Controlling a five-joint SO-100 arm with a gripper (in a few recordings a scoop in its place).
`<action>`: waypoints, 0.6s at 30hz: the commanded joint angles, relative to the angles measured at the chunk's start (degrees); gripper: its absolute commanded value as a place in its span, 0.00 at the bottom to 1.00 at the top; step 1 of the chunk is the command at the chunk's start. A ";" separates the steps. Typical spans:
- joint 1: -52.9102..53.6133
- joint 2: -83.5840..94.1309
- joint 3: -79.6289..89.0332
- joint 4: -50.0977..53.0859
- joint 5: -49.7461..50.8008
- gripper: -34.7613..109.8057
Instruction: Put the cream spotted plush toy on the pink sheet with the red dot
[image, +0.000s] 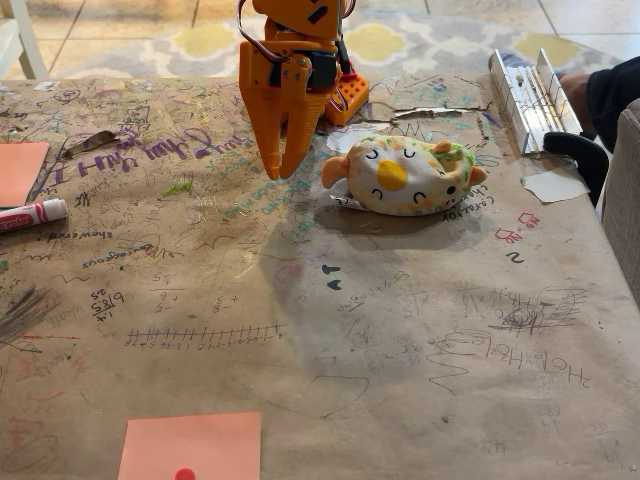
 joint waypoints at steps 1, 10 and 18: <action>0.00 0.35 -0.53 0.26 -1.23 0.24; 2.90 0.09 -0.44 0.35 -6.06 0.24; -2.72 -17.93 -19.07 6.24 -3.69 0.24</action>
